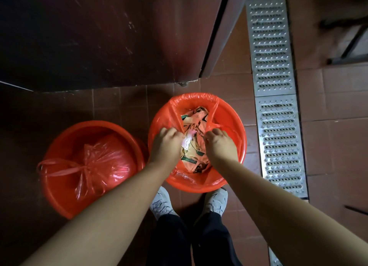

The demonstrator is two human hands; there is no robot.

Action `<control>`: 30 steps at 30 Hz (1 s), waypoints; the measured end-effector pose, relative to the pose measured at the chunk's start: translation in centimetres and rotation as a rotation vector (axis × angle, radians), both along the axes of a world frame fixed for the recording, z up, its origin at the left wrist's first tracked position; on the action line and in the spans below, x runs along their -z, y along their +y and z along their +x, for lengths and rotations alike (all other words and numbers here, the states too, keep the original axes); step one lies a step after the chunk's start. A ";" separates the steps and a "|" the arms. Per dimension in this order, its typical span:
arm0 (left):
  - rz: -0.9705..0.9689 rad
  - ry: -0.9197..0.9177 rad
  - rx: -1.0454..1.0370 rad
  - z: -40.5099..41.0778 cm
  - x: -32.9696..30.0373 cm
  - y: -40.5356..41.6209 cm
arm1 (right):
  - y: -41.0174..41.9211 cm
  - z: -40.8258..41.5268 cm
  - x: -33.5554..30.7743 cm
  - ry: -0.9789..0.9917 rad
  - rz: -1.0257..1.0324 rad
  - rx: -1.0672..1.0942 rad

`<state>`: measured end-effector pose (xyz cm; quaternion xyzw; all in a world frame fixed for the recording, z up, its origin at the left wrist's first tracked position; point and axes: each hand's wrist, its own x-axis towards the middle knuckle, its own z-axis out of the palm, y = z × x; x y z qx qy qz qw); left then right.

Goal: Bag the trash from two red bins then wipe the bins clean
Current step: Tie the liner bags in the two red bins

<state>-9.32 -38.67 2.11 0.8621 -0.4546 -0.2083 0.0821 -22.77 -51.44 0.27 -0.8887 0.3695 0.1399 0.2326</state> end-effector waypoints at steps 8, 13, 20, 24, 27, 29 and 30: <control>0.091 0.057 -0.469 3.0 0.0 1.9 | -4.4 -4.9 -1.6 0.280 0.009 0.589; 0.143 0.215 -0.570 3.8 1.4 1.8 | -4.7 -5.6 -0.6 0.383 0.186 0.727; -0.028 0.178 -0.582 2.8 0.4 1.3 | -4.6 -3.6 -0.4 0.019 0.498 1.079; -0.121 0.190 -0.606 2.3 -1.4 0.6 | -5.0 -2.6 -3.2 -0.137 0.695 1.227; -0.136 0.272 -0.634 2.5 -3.1 -0.2 | -5.6 -2.3 -5.8 -0.295 0.849 1.199; -0.152 0.365 -0.672 2.6 -4.7 -0.8 | -5.8 -2.3 -7.1 -0.369 0.955 1.174; -0.164 0.407 -0.694 2.6 -5.5 -1.1 | -6.0 -2.3 -7.6 -0.386 0.974 1.147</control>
